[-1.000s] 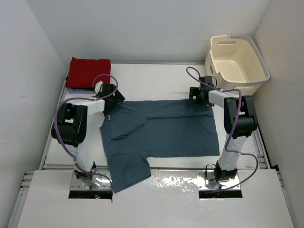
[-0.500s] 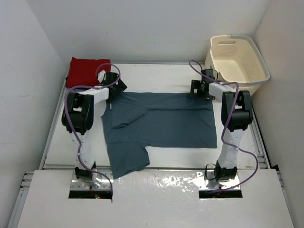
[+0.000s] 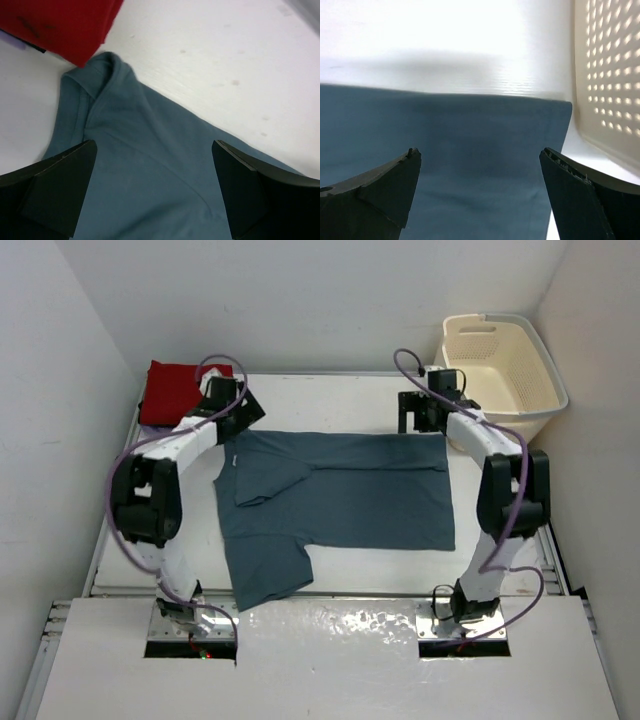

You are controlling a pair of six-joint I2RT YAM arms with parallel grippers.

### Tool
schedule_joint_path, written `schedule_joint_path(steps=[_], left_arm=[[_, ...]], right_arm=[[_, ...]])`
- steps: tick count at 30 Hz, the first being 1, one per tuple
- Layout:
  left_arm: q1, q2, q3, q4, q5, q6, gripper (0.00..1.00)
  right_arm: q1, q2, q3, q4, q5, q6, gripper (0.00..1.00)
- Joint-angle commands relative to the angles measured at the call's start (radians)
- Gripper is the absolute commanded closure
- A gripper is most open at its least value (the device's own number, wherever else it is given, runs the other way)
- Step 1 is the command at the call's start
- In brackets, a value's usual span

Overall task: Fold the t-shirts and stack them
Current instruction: Fold the flattened tshirt in 1/3 of the way

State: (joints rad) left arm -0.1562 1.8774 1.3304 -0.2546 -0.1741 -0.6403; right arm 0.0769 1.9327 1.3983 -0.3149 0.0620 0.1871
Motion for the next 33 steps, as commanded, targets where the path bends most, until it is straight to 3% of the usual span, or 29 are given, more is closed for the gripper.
schedule_joint_path(steps=[1, 5, 9, 15, 20, 33], left_arm=[[-0.067, -0.183, -0.034, -0.044, -0.016, 0.057, 0.0], [-0.198, -0.331, -0.176, -0.097, -0.062, 0.042, 0.0], [-0.288, -0.496, -0.362, -0.058, 0.021, -0.007, 0.0], [-0.367, -0.547, -0.533, -0.048, 0.05, -0.053, 0.0], [-0.376, -0.54, -0.626, 0.119, 0.041, -0.05, 0.0], [-0.376, -0.359, -0.562, 0.166, 0.007, -0.053, 0.0]], right_arm=[[0.061, -0.17, -0.08, -0.006, 0.001, -0.028, 0.01], [0.078, -0.349, -0.295, 0.051, 0.004, 0.044, 0.01], [0.087, -0.576, -0.555, 0.112, -0.007, 0.101, 0.01], [0.092, -0.747, -0.744, 0.119, -0.014, 0.127, 0.01], [0.093, -0.787, -0.772, 0.091, 0.001, 0.117, 0.01], [0.092, -0.798, -0.76, 0.057, 0.05, 0.103, 0.01]])
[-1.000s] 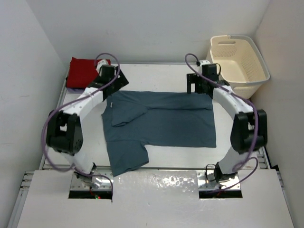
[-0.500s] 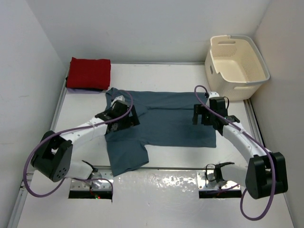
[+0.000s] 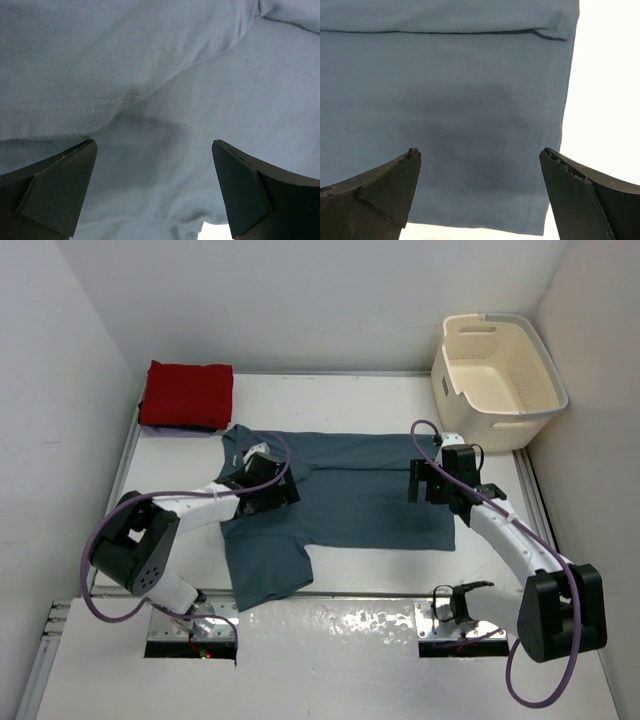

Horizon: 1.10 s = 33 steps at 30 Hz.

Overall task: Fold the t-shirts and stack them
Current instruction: Fold the flattened tshirt in 1/3 of the way

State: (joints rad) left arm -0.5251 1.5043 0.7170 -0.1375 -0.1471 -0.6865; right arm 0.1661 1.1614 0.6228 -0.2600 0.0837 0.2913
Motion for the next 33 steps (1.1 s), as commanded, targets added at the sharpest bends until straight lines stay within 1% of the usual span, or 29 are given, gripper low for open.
schedule_joint_path(steps=[1, 3, 8, 12, 15, 21, 26, 31, 32, 33], left_arm=[[-0.006, 0.017, 0.055, 0.055, -0.025, -0.008, 0.0], [-0.006, 0.02, 0.055, 0.059, -0.04, -0.022, 0.0], [-0.007, 0.046, 0.073, 0.07, -0.146, -0.035, 0.0], [-0.004, 0.097, 0.128, 0.059, -0.189, -0.021, 0.0], [-0.006, 0.134, 0.156, 0.064, -0.181, -0.019, 0.0], [-0.004, 0.135, 0.187, 0.093, -0.169, -0.01, 0.03], [-0.003, 0.157, 0.226, 0.108, -0.193, 0.004, 0.12], [0.016, 0.186, 0.254, 0.11, -0.194, 0.021, 0.18], [0.025, 0.198, 0.259, 0.108, -0.187, 0.025, 0.24], [0.03, 0.204, 0.262, 0.105, -0.163, 0.028, 0.28]], right_arm=[[0.003, -0.026, 0.015, -0.001, 0.031, 0.0, 0.01], [0.003, -0.025, 0.017, 0.001, 0.037, 0.0, 0.01], [0.003, -0.023, 0.025, -0.001, 0.034, 0.0, 0.01], [0.004, -0.023, 0.029, -0.005, 0.044, 0.0, 0.01], [0.003, -0.023, 0.032, -0.01, 0.053, -0.003, 0.01], [0.003, -0.023, 0.029, -0.01, 0.06, -0.006, 0.01], [0.003, -0.023, 0.031, -0.016, 0.071, -0.012, 0.01], [0.001, -0.022, 0.035, -0.03, 0.087, -0.023, 0.01], [0.003, -0.023, 0.035, -0.03, 0.087, -0.026, 0.01], [0.001, -0.022, 0.037, -0.033, 0.093, -0.027, 0.01]])
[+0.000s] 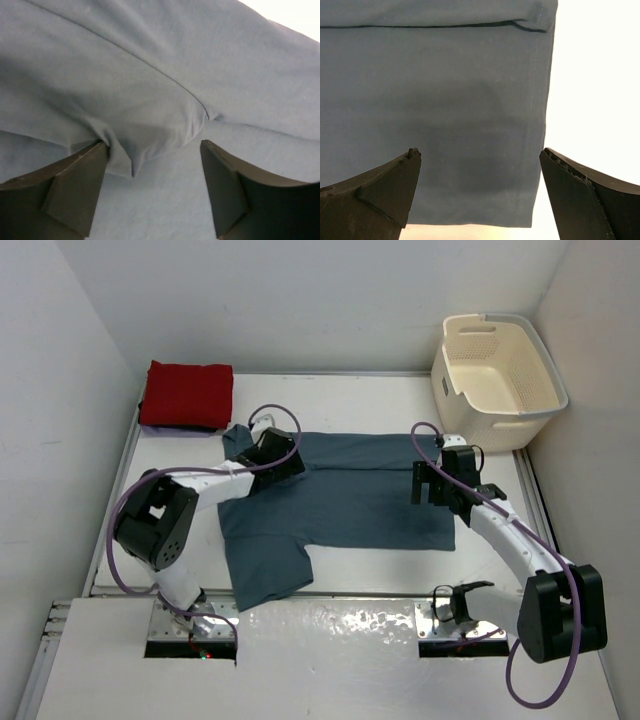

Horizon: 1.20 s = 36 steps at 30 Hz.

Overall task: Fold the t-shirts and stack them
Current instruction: Fold the flattened tshirt in 1/3 of the way

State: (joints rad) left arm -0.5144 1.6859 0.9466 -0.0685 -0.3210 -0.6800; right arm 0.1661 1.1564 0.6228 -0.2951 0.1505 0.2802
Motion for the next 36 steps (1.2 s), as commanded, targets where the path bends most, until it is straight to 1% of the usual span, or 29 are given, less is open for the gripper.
schedule_joint_path(steps=[1, 3, 4, 6, 7, 9, 10, 11, 12, 13, 16, 20, 22, 26, 31, 36], left_arm=[[0.022, 0.032, 0.031, 0.035, 0.02, 0.025, 0.31], [0.027, 0.041, 0.029, 0.029, 0.031, 0.028, 0.41], [0.027, 0.047, 0.024, 0.026, 0.036, 0.03, 0.5], [0.027, 0.049, 0.018, 0.024, 0.04, 0.028, 0.59], [0.028, 0.047, 0.015, 0.021, 0.04, 0.028, 0.66], [0.027, 0.043, 0.009, 0.015, 0.043, 0.028, 0.72], [0.027, 0.04, 0.008, 0.013, 0.043, 0.028, 0.82], [0.027, 0.037, 0.004, 0.012, 0.043, 0.027, 0.87], [0.027, 0.035, 0.003, 0.007, 0.04, 0.025, 0.96], [0.027, 0.031, 0.004, 0.003, 0.039, 0.023, 1.0], [0.027, -0.003, -0.011, 0.001, 0.045, 0.02, 1.0], [0.028, -0.086, -0.028, 0.003, -0.036, 0.026, 1.0], [0.028, -0.095, -0.009, -0.035, -0.065, 0.028, 1.0], [0.039, -0.106, -0.003, -0.045, -0.087, 0.03, 1.0], [0.051, -0.072, 0.018, -0.016, -0.069, 0.034, 1.0], [0.083, 0.018, 0.107, -0.007, -0.063, 0.02, 1.0]], right_arm=[[0.001, -0.017, 0.037, 0.001, 0.029, -0.016, 0.01], [0.001, -0.015, 0.038, -0.003, 0.032, -0.021, 0.01], [0.001, -0.017, 0.04, -0.003, 0.035, -0.021, 0.01], [0.003, -0.017, 0.04, -0.001, 0.038, -0.019, 0.01], [0.003, -0.017, 0.04, -0.001, 0.037, -0.021, 0.01], [0.001, -0.017, 0.04, -0.004, 0.037, -0.021, 0.01], [0.001, -0.017, 0.04, -0.004, 0.037, -0.021, 0.01], [0.003, -0.018, 0.038, -0.004, 0.037, -0.021, 0.01], [0.001, -0.018, 0.038, -0.006, 0.038, -0.021, 0.01], [0.001, -0.018, 0.037, -0.006, 0.038, -0.018, 0.01], [0.001, -0.023, 0.035, -0.007, 0.043, -0.021, 0.01], [0.001, -0.032, 0.029, -0.004, 0.044, -0.016, 0.01], [0.001, -0.034, 0.026, -0.004, 0.043, -0.018, 0.01], [0.001, -0.035, 0.025, -0.01, 0.055, -0.026, 0.01], [0.001, -0.037, 0.02, -0.007, 0.06, -0.027, 0.01], [0.001, -0.034, 0.02, 0.007, 0.017, -0.044, 0.01]])
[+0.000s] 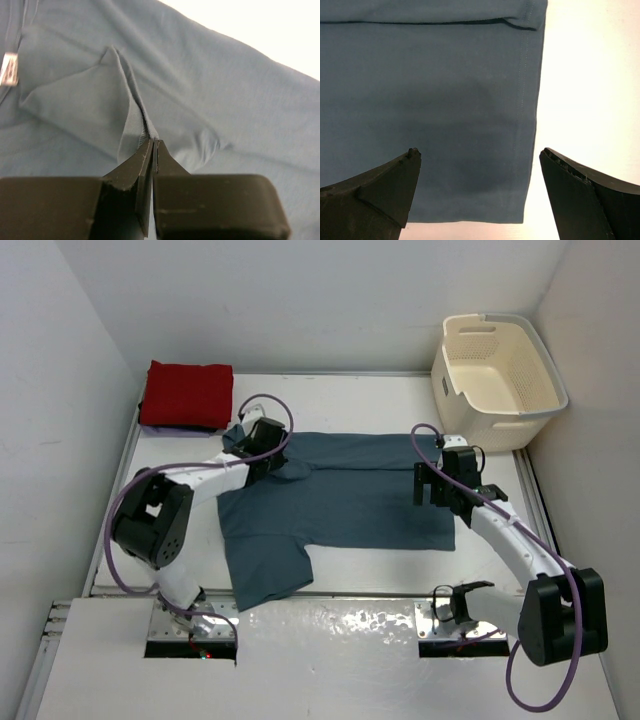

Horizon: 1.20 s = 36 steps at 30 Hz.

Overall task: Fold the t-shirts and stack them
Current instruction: Fold the flattened tshirt in 1/3 of the way

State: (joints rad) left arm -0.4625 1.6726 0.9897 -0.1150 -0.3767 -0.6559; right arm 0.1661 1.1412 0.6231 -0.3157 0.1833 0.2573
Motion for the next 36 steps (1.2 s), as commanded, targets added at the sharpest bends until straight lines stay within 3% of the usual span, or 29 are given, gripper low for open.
schedule_joint_path(steps=[1, 8, 9, 10, 12, 13, 17, 23, 25, 30, 36], left_arm=[[0.047, 0.059, 0.076, 0.05, 0.005, -0.005, 1.0], [0.1, 0.217, 0.28, 0.005, 0.05, 0.021, 0.99], [0.105, 0.231, 0.297, -0.014, 0.076, 0.024, 0.92], [0.116, 0.246, 0.319, -0.015, 0.09, 0.039, 0.69], [0.127, 0.248, 0.329, -0.012, 0.101, 0.047, 0.56], [0.134, 0.245, 0.343, -0.015, 0.102, 0.058, 0.41], [0.159, 0.227, 0.353, -0.058, 0.078, 0.068, 0.34], [0.211, 0.223, 0.339, -0.081, 0.065, 0.091, 0.32], [0.234, 0.246, 0.348, -0.081, 0.094, 0.099, 0.34], [0.246, 0.302, 0.38, -0.068, 0.168, 0.113, 0.41], [0.246, 0.337, 0.365, -0.025, 0.249, 0.099, 0.45]], right_arm=[[0.001, -0.015, 0.021, 0.035, -0.024, -0.033, 0.01], [0.024, 0.018, 0.024, 0.063, -0.146, -0.107, 0.01], [0.067, 0.028, 0.03, 0.066, -0.15, -0.128, 0.01], [0.091, 0.049, 0.039, 0.066, -0.145, -0.156, 0.01], [0.157, 0.072, 0.062, 0.088, -0.113, -0.162, 0.01], [0.173, 0.101, 0.079, 0.102, -0.116, -0.152, 0.01], [0.3, 0.204, 0.151, 0.165, -0.049, -0.196, 0.01], [0.498, 0.463, 0.401, 0.198, 0.033, -0.331, 0.01], [0.588, 0.622, 0.507, 0.202, 0.079, -0.371, 0.02], [0.641, 0.793, 0.693, 0.248, 0.079, -0.34, 0.04], [0.651, 0.979, 0.86, 0.311, 0.024, -0.316, 0.13]])
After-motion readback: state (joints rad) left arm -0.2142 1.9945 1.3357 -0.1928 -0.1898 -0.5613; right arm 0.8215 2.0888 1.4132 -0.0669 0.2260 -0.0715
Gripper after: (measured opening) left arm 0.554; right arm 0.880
